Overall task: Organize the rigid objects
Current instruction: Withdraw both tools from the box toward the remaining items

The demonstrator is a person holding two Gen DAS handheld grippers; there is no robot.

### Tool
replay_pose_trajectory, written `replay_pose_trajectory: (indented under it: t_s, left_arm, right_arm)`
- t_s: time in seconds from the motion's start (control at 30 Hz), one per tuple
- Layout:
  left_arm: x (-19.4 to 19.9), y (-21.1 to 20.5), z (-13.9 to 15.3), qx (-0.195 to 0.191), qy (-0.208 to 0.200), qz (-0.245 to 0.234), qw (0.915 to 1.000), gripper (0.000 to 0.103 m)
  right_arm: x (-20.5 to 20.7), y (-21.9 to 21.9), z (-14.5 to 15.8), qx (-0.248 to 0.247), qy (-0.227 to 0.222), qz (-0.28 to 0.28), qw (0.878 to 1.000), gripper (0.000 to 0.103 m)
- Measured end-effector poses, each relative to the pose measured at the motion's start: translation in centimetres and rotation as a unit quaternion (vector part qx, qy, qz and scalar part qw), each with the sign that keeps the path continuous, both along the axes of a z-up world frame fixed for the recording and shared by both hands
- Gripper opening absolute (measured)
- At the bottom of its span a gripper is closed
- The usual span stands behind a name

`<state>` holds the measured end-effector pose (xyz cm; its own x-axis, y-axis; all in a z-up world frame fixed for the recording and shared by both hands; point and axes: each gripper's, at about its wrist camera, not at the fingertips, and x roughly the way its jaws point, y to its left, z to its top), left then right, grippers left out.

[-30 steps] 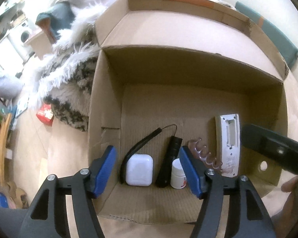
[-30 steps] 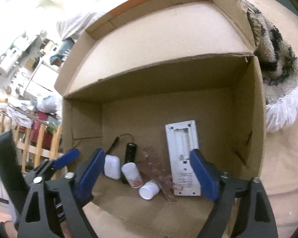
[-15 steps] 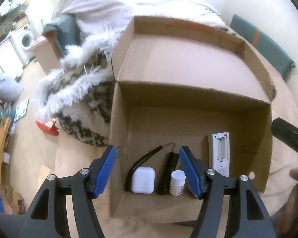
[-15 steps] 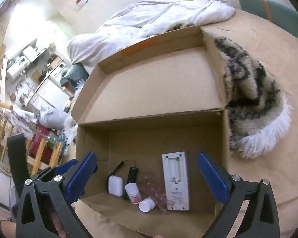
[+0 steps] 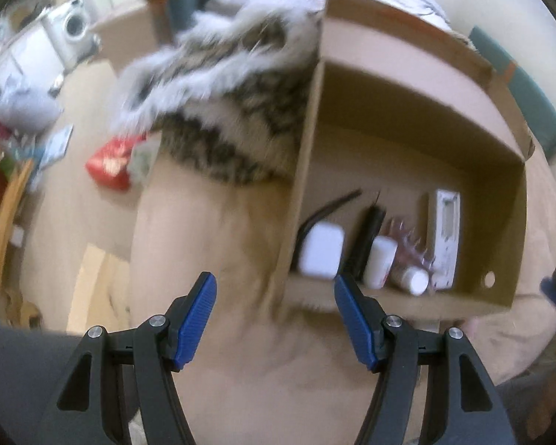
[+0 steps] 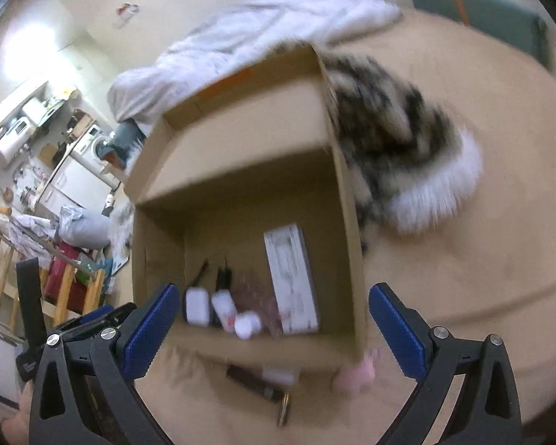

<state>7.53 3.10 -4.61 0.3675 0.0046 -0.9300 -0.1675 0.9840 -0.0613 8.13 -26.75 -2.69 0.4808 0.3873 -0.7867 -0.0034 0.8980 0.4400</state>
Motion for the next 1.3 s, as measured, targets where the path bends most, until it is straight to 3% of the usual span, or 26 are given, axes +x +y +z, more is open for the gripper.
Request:
replay_pose_trajectory:
  t_s: [0.23, 0.4, 0.5, 0.57, 1.0, 1.07, 1.1, 1.2, 1.3]
  left_arm:
    - [-1.7, -0.1, -3.2, -0.013, 0.069, -0.016, 0.9974, 0.063]
    - [-0.7, -1.7, -5.9, -0.055, 0.116, -0.031, 0.9912, 0.061]
    - [-0.1, -3.4, -7.0, -0.074, 0.137, -0.042, 0.9869, 0.044]
    - [0.6, -4.5, -8.0, -0.089, 0.155, -0.043, 0.983, 0.042]
    - [4.0, -9.4, -11.1, -0.058, 0.145, -0.056, 0.9862, 0.031]
    - [3.9, -9.8, -10.6, -0.039, 0.124, -0.063, 0.9895, 0.019]
    - [3.9, -10.0, -10.8, -0.036, 0.13, -0.069, 0.9885, 0.019]
    - [3.8, -9.7, -11.5, -0.065, 0.161, -0.06, 0.9831, 0.019]
    - [3.5, -9.5, -11.7, -0.071, 0.162, -0.063, 0.9821, 0.019]
  right_arm:
    - [-1.6, 1.0, -2.9, -0.005, 0.074, 0.034, 0.997, 0.103]
    - [-1.4, 1.4, -4.8, 0.014, 0.123, 0.04, 0.992, 0.103]
    - [-1.2, 1.6, -6.2, 0.007, 0.15, 0.034, 0.988, 0.103]
    - [-0.7, 1.7, -6.8, 0.015, 0.165, 0.033, 0.986, 0.103]
    - [0.0, 2.1, -8.2, 0.012, 0.186, 0.033, 0.982, 0.103]
    - [0.2, 2.3, -8.3, 0.006, 0.188, 0.035, 0.982, 0.103]
    - [0.2, 2.4, -8.5, 0.001, 0.191, 0.037, 0.981, 0.103]
    - [0.2, 2.5, -9.0, -0.006, 0.201, 0.038, 0.979, 0.103]
    - [0.4, 2.6, -9.2, -0.007, 0.203, 0.037, 0.978, 0.103]
